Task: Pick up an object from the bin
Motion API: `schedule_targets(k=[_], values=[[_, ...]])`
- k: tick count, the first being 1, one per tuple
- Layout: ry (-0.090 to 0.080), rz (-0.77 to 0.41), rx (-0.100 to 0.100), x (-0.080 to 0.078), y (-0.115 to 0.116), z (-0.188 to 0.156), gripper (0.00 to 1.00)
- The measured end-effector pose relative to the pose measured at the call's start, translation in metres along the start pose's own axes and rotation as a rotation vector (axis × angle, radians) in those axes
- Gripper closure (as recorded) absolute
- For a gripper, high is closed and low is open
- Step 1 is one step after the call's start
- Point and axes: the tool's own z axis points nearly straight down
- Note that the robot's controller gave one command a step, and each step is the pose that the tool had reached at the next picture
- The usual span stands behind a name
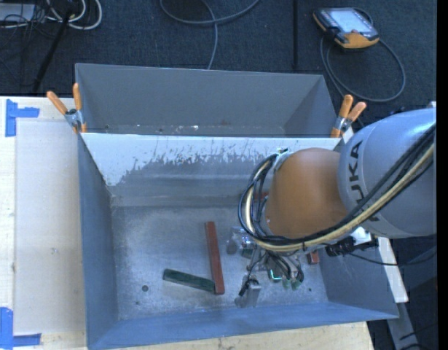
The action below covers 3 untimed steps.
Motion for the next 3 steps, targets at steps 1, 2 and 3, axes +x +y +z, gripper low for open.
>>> schedule_targets(k=[1,2,3], values=[[-0.005,0.001,0.0,-0.001,0.0,-0.003,0.0],[-0.008,-0.009,0.0,0.003,0.011,-0.027,0.0],[-0.014,0.195,-0.003,-0.027,0.031,0.021,0.0]])
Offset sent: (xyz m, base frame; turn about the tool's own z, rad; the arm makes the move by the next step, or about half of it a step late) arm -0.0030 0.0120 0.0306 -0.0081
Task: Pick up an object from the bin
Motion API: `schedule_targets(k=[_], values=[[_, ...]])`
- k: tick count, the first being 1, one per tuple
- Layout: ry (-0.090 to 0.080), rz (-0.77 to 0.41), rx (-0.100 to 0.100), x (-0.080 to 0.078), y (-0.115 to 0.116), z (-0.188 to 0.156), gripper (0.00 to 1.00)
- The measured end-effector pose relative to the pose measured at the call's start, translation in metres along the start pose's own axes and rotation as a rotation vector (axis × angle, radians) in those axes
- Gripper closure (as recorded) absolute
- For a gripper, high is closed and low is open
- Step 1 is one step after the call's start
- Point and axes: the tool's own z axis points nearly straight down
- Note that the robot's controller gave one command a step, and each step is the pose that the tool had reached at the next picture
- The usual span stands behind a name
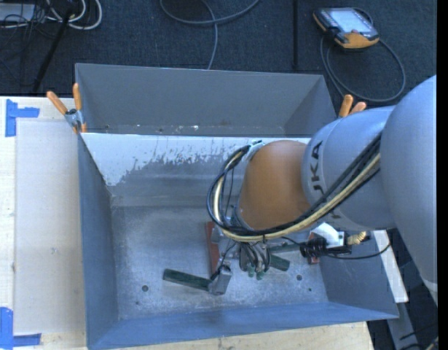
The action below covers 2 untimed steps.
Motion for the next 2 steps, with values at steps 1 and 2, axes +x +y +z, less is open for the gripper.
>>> schedule_targets(k=[1,2], values=[[0.006,-0.039,0.003,0.002,0.034,0.023,0.0],[0.007,-0.376,0.001,-0.002,0.039,0.048,1.0]])
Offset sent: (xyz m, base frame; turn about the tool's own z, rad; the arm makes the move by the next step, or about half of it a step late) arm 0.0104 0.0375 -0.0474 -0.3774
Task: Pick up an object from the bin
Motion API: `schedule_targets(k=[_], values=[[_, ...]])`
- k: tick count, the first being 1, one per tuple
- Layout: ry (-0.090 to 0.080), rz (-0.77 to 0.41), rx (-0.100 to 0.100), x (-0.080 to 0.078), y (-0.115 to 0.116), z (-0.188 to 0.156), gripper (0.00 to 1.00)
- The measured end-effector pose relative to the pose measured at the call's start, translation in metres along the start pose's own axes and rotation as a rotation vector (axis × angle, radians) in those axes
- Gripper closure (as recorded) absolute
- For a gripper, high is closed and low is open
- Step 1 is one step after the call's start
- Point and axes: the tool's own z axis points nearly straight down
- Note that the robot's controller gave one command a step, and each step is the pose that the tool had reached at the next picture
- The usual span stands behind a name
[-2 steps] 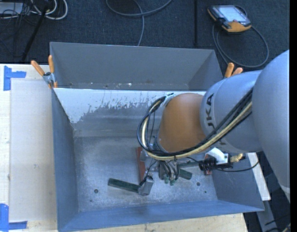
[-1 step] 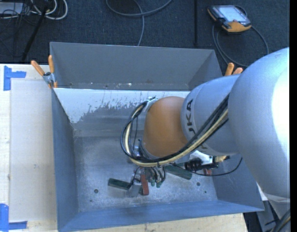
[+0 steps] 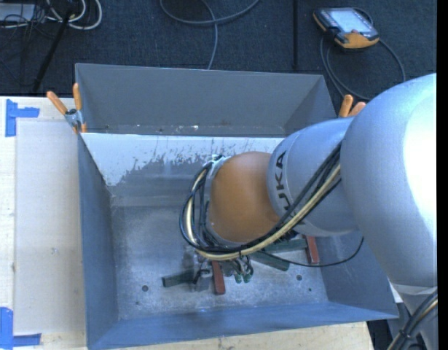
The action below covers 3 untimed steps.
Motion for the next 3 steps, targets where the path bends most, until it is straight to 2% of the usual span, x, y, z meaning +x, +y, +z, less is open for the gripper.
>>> schedule_targets(k=[1,2,3], values=[[-0.001,0.002,0.0,-0.0001,-0.0004,0.0002,0.0],[-0.001,0.003,0.0,-0.0002,-0.0006,0.0001,1.0],[-0.001,0.004,0.0,-0.0002,-0.0006,0.0001,1.0]])
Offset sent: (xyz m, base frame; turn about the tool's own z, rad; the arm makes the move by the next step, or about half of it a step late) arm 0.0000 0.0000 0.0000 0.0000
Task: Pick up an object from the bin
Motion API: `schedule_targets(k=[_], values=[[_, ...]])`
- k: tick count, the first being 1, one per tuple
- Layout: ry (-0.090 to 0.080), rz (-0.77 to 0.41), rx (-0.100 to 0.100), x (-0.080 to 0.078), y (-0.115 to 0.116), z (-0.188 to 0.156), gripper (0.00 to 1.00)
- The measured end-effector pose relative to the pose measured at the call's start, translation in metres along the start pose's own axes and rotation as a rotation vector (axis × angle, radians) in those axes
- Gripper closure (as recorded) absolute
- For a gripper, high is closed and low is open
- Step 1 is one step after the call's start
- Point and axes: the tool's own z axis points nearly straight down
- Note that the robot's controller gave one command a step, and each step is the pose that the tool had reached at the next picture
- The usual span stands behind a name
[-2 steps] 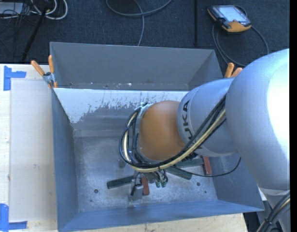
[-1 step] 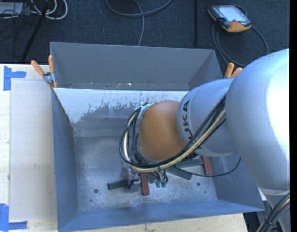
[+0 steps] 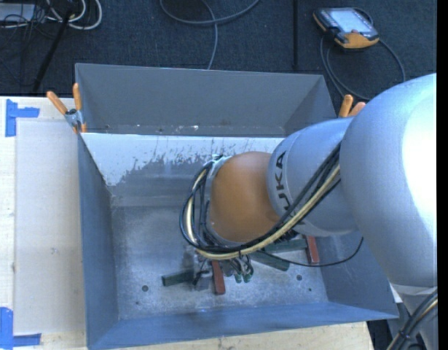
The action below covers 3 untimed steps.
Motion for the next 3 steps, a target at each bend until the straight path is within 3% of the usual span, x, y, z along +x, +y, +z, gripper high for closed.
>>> schedule_targets(k=[1,2,3], values=[[0.006,-0.049,0.001,-0.008,0.004,-0.051,1.0],[-0.01,0.075,0.0,0.004,0.011,-0.059,1.0],[0.005,0.145,0.002,-0.025,0.022,-0.081,1.0]])
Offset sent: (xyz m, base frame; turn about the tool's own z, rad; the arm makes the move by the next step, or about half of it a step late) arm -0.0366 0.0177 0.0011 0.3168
